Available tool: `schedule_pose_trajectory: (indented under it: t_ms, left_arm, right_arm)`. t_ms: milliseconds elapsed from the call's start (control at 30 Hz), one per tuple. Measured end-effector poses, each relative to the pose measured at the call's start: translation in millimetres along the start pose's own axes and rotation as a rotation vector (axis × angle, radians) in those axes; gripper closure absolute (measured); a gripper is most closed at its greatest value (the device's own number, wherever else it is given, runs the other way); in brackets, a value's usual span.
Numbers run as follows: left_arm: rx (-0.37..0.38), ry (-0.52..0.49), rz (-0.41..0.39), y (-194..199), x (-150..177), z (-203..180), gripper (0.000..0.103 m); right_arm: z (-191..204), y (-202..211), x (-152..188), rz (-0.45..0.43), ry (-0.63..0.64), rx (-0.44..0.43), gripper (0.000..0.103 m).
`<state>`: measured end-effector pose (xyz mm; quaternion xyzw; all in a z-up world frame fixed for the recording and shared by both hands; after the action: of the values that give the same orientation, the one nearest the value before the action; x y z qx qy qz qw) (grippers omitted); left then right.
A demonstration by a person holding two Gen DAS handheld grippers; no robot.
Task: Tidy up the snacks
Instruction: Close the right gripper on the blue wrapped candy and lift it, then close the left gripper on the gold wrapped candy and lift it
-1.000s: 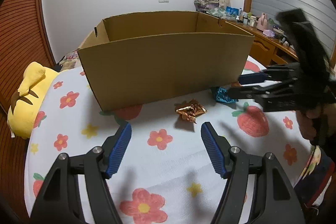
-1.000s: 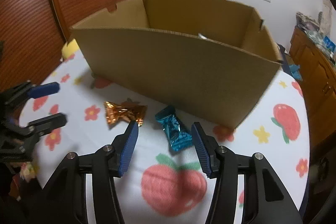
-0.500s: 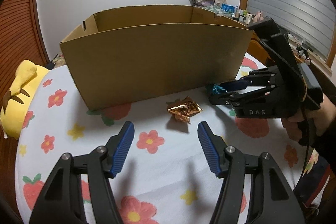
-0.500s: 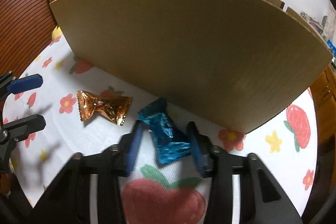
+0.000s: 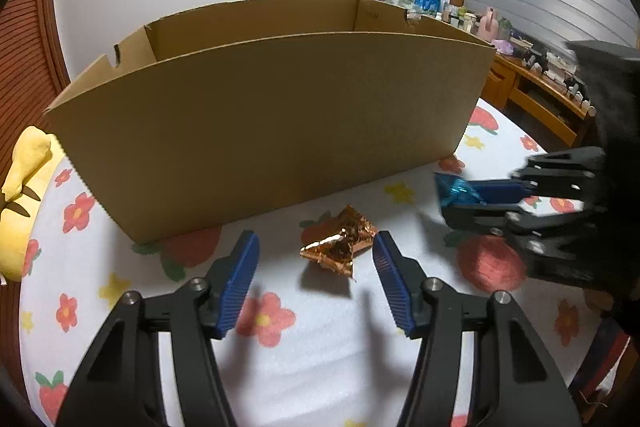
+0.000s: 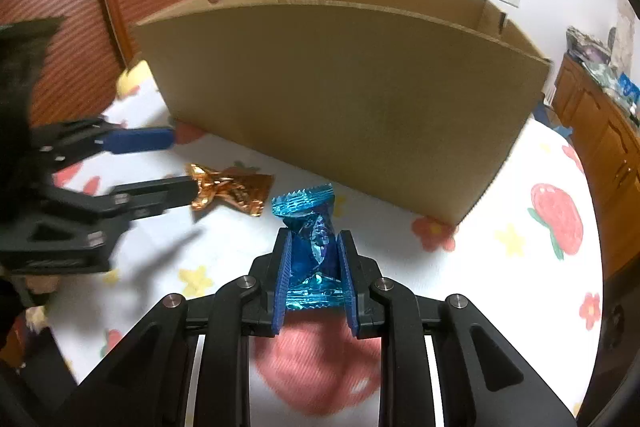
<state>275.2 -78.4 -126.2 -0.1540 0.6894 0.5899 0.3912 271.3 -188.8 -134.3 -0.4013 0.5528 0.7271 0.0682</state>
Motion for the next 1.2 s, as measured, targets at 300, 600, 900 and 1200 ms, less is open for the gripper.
schedule_pose_trajectory:
  t_ms: [300,600,900,1200]
  left_arm:
    - [-0.006,-0.012,0.037,-20,-5,-1,0.045]
    - [0.009,-0.045,0.071,-26,4,-10,0.045]
    - [0.020,-0.044,0.086,-28,6,-14,0.069]
    - [0.013,-0.056,0.094,-21,15,-18,0.081]
  right_arm:
    - [8,24,13,-0.027,-0.007,-0.041,0.082]
    - [11,25,20,-0.014,-0.010,-0.040,0.082]
    - [11,21,19,-0.007,-0.016,-0.037,0.082]
    - [8,17,21,0.000,-0.028,-0.038,0.082]
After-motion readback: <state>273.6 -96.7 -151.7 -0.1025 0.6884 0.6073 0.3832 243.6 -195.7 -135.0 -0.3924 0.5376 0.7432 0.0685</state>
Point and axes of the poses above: each gripper's, at about its wrist camera, not at the fingertips, and y roughly against the way its jaws point, z to its left, x to its underside, the point moved 9 cm from there along -y, roughly the way its jaws point, and after that the axes turned 4 degrees about -y, right-handed, at the moved point
